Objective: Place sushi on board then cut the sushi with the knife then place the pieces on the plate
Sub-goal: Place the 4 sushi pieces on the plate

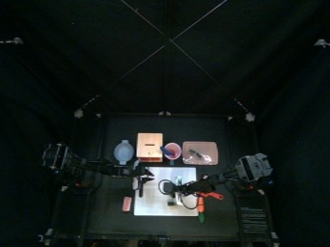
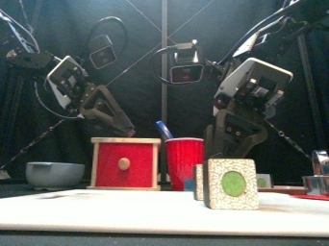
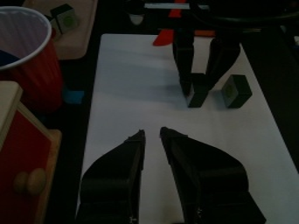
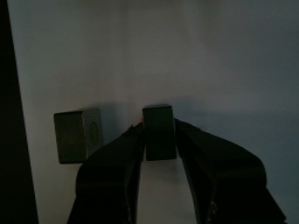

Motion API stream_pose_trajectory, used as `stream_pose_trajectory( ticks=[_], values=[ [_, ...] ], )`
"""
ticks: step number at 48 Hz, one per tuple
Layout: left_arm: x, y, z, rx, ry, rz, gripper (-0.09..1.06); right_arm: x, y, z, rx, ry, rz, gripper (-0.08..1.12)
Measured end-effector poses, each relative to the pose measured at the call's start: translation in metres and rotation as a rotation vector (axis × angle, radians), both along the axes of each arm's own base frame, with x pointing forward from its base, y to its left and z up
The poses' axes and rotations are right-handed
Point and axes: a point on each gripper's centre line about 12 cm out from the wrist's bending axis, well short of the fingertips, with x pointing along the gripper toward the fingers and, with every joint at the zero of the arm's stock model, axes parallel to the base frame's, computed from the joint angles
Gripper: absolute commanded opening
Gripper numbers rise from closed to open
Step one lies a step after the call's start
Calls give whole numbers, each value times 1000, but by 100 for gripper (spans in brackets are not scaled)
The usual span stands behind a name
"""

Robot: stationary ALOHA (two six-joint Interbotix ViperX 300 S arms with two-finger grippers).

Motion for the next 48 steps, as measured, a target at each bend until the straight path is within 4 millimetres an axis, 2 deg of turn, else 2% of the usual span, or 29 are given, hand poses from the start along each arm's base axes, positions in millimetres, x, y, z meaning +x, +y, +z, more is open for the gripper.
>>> stream_pose_trajectory(
  ticks=[10,18,25,34,42,48],
  values=[
    [0,0,0,0,0,0,65,-14,-12,5,-28,61,-37,59],
    [0,-1,0,0,0,-2,65,-36,-43,24,-57,112,-128,59],
    [0,0,0,0,2,-2,65,-64,-79,43,-81,143,-234,59],
    [-1,0,-1,0,5,0,65,-104,-123,52,-93,159,-379,59],
    [-2,0,-2,-1,6,1,65,-140,-159,52,-85,163,-527,59],
    [-2,0,-2,0,6,0,65,-165,-174,46,-80,179,-605,59]
  ],
)
